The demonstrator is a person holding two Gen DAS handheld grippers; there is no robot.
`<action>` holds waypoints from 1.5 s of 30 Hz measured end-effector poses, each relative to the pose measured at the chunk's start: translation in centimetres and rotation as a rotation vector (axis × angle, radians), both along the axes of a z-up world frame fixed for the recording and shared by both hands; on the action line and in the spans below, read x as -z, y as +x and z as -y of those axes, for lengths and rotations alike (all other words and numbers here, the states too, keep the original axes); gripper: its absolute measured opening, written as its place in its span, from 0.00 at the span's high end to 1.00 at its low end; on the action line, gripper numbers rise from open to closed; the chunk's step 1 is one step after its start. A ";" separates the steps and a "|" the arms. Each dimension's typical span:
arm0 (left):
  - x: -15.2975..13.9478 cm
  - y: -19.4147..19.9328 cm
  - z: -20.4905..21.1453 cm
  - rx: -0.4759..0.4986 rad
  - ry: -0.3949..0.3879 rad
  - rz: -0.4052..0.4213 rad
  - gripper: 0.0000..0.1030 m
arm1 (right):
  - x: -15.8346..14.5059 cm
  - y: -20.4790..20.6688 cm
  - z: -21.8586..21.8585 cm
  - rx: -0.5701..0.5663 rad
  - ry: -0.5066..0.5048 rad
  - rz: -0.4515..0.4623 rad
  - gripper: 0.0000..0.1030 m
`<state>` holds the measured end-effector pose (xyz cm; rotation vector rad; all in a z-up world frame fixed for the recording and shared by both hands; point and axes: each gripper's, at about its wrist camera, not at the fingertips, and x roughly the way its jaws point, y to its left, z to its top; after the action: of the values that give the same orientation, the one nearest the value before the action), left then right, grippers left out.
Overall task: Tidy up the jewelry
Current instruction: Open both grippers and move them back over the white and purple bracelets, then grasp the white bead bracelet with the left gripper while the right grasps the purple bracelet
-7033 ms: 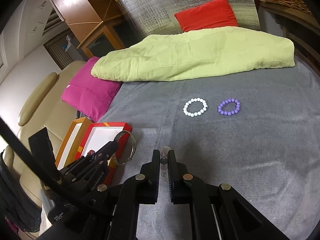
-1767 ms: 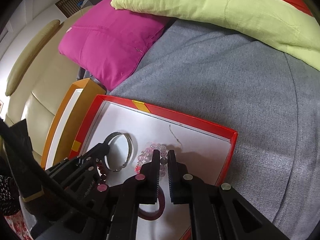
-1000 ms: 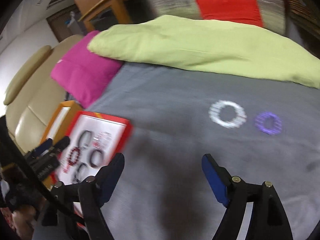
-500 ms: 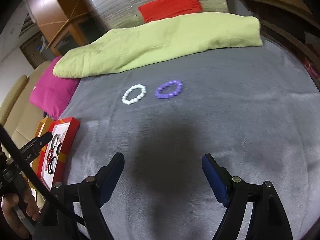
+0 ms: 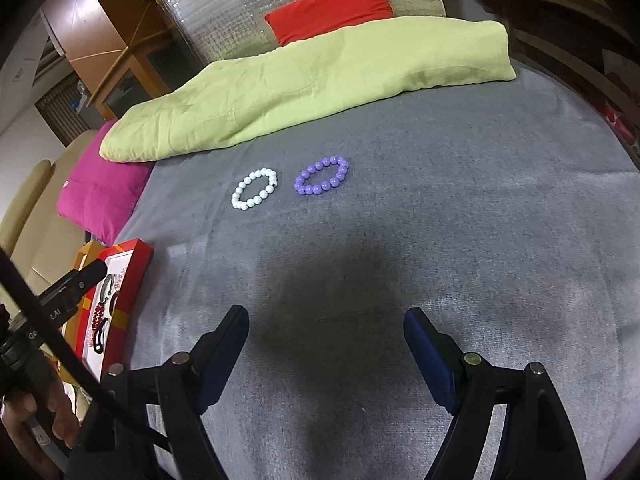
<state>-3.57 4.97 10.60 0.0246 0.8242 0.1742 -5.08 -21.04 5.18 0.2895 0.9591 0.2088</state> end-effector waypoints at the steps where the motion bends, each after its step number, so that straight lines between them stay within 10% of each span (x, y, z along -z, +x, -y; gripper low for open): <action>1: 0.1 0.1 0.0 0.001 -0.001 -0.002 0.30 | 0.0 0.1 0.0 0.000 -0.001 0.000 0.20; 17: 8.2 2.1 1.6 0.103 -0.056 -0.115 0.30 | -0.4 8.7 -0.2 0.026 -0.089 -0.031 0.21; 30: 7.5 5.9 0.5 0.096 -0.102 -0.102 0.30 | 3.4 17.0 -2.8 0.024 -0.291 -0.145 0.87; 45: 7.8 16.8 5.8 0.082 -0.105 -0.166 0.32 | 2.9 10.5 3.8 0.059 0.007 -0.041 0.90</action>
<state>13.20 -0.82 2.85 -0.0257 0.9954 0.0516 5.43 -24.80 2.29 0.3294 0.9894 0.1532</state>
